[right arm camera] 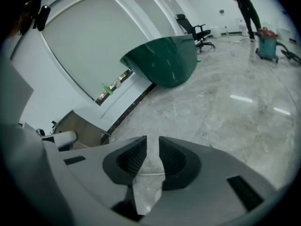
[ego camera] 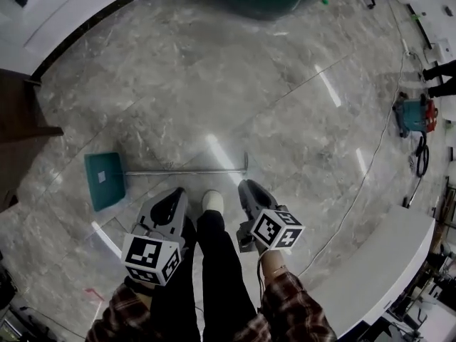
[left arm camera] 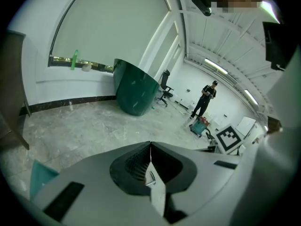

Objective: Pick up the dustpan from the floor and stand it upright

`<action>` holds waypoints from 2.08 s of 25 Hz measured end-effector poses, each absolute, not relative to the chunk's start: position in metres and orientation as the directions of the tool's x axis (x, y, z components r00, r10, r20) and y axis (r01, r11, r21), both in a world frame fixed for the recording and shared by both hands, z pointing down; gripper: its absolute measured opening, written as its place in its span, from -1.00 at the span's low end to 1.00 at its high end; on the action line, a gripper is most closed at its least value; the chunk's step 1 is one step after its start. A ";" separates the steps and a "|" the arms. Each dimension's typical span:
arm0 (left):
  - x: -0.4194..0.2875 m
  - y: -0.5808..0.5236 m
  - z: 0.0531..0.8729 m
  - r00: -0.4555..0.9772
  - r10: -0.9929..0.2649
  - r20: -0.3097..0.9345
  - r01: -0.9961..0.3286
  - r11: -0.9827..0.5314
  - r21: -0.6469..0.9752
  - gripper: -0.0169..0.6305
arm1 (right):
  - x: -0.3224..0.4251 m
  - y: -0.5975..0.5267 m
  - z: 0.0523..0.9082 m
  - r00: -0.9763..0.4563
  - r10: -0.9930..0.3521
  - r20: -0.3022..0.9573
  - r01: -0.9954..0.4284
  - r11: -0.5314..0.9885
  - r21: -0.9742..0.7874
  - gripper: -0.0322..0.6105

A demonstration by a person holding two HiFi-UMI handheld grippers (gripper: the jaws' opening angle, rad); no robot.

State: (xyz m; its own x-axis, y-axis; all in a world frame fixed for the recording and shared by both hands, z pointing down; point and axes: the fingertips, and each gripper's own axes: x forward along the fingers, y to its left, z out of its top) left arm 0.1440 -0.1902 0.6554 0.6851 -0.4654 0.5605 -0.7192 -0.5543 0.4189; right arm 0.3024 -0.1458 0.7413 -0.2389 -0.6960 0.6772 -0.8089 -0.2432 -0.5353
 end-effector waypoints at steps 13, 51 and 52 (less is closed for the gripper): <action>0.139 -0.209 0.850 0.701 -0.434 0.566 -0.705 -0.542 0.457 -0.91 | 0.345 -0.101 1.003 -0.165 -0.564 0.809 -0.576 -0.611 -0.543 -0.45; 0.137 -0.299 0.943 0.717 -0.446 0.536 -0.689 -0.573 0.444 -0.91 | 0.389 -0.118 1.157 0.019 -0.372 0.928 -0.216 -0.908 -0.359 -0.55; 0.137 -0.298 0.930 0.717 -0.446 0.536 -0.689 -0.574 0.444 -0.91 | 0.390 -0.125 1.141 0.029 -0.389 0.921 -0.223 -0.900 -0.374 -0.56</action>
State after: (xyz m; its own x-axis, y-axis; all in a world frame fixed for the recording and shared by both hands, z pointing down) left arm 0.1366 -0.2984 0.9305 0.7169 -0.4462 0.5356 -0.6885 -0.5736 0.4438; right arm 0.3905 -0.1254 1.1408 0.0290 -0.3894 0.9206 -0.2225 -0.9004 -0.3739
